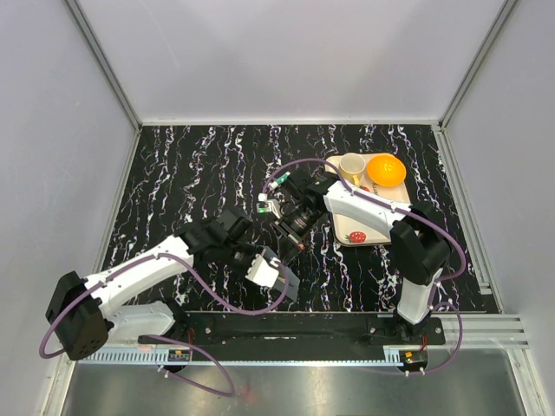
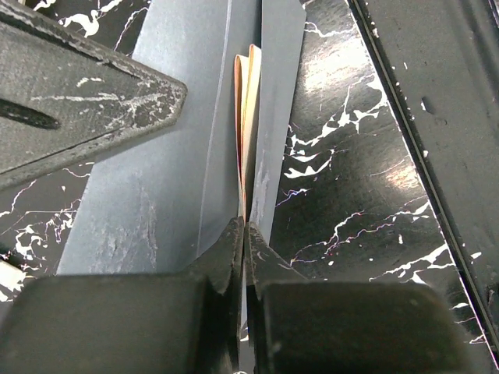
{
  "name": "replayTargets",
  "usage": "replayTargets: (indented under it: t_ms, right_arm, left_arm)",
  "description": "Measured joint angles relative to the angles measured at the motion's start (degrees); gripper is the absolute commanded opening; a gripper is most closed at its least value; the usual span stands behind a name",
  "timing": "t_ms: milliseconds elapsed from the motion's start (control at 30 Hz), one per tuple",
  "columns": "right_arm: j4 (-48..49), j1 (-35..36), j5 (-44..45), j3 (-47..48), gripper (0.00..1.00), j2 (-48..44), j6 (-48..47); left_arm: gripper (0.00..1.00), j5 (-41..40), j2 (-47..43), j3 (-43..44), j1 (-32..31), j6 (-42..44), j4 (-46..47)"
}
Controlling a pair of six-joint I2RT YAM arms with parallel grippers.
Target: Place the letter into the envelope and seal it
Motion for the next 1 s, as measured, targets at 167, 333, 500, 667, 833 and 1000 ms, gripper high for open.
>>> replayTargets:
  t_ms: [167, 333, 500, 667, 833, 1000]
  right_arm:
    - [0.0, 0.0, 0.0, 0.0, 0.0, 0.0, -0.3]
    - [-0.1, 0.0, 0.0, 0.0, 0.0, 0.2, -0.3]
    - [-0.7, 0.0, 0.0, 0.0, 0.0, 0.9, -0.3]
    - [-0.5, -0.1, 0.1, 0.0, 0.0, 0.9, -0.3]
    - [-0.7, -2.8, 0.7, 0.3, 0.0, 0.9, -0.6]
    - [0.5, -9.9, 3.0, 3.0, 0.0, 1.8, -0.1]
  left_arm:
    - [0.0, 0.3, 0.5, 0.0, 0.1, 1.0, 0.2]
    - [0.0, 0.8, 1.4, 0.0, -0.1, -0.2, 0.7]
    - [0.03, 0.4, 2.6, 0.1, -1.3, -1.1, 0.9]
    - [0.42, 0.1, 2.8, 0.3, -1.5, -2.6, 0.9]
    - [0.63, 3.2, 2.7, 8.6, 1.6, -6.7, -5.0]
    - [0.79, 12.6, -0.8, 17.6, 12.8, -14.1, -6.0]
